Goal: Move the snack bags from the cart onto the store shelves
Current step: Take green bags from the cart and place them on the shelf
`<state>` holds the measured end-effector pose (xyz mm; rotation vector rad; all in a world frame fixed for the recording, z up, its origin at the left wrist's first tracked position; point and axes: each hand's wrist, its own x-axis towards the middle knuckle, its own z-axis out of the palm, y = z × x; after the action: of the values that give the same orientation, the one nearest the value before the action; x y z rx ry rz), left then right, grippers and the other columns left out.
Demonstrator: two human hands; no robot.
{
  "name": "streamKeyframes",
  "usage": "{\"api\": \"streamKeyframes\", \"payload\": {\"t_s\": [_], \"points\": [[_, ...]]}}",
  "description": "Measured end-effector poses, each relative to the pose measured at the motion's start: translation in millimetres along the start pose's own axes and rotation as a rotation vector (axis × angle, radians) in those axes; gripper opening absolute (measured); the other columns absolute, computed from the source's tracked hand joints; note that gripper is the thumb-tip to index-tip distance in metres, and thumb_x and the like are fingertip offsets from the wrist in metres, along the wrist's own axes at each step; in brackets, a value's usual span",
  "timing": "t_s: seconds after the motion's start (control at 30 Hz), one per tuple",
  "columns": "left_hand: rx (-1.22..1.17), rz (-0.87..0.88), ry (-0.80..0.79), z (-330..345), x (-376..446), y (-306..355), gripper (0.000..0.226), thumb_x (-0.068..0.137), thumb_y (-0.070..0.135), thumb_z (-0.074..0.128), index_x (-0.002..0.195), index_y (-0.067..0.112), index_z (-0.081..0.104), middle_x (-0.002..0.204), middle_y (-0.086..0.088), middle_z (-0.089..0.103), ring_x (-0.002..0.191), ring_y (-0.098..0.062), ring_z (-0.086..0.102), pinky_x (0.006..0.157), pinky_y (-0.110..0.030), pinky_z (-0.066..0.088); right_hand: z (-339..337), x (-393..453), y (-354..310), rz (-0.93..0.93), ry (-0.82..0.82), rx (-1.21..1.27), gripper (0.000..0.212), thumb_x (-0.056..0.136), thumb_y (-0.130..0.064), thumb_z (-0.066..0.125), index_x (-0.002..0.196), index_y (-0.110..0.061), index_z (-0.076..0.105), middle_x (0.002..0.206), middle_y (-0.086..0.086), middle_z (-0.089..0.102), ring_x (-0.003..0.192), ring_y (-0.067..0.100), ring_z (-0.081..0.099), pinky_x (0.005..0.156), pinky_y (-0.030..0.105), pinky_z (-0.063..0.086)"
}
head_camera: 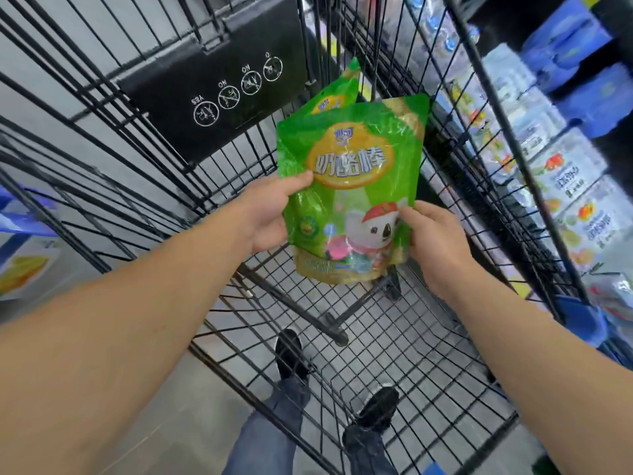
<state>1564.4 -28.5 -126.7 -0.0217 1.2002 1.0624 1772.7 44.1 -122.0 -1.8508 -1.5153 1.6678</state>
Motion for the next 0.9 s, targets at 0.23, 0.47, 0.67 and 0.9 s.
{"api": "streamKeyframes", "payload": {"t_s": [0.23,0.47,0.67,0.9], "points": [[0.165,0.136,-0.022,31,-14,-16,0.020,0.096,0.018,0.055,0.113,0.014,0.063,0.100,-0.002,0.072,0.084,-0.016,0.068,0.076,-0.034,0.055,-40,-12,-5,-0.105,0.102,0.207,0.027,0.096,-0.014,0.051,0.077,-0.013,0.070,0.075,-0.001,0.072,0.073,0.018,0.066,0.071,0.044,0.055],[0.256,0.260,0.083,122,-20,-62,0.016,0.100,0.016,0.052,0.087,0.013,0.062,0.080,-0.001,0.070,0.063,-0.013,0.065,0.055,-0.027,0.055,-132,-36,-3,-0.203,0.200,0.237,0.044,0.096,-0.012,0.054,0.058,-0.027,0.071,0.059,-0.014,0.068,0.061,0.008,0.065,0.069,0.034,0.055],[0.372,0.319,0.077,236,-22,-114,0.018,0.101,0.020,0.051,0.094,0.010,0.064,0.087,-0.006,0.069,0.060,-0.010,0.066,0.051,-0.028,0.057,-240,-61,49,-0.160,0.302,0.326,0.028,0.088,-0.018,0.055,0.063,-0.020,0.068,0.065,-0.001,0.063,0.068,0.021,0.057,0.064,0.046,0.052],[0.505,0.303,0.081,382,-17,-171,0.023,0.097,0.022,0.059,0.078,0.013,0.067,0.077,-0.007,0.071,0.060,-0.018,0.066,0.061,-0.043,0.058,-378,-86,103,-0.101,0.452,0.410,0.022,0.077,-0.026,0.053,0.073,-0.006,0.062,0.073,0.010,0.061,0.071,0.022,0.056,0.067,0.057,0.054]]}}
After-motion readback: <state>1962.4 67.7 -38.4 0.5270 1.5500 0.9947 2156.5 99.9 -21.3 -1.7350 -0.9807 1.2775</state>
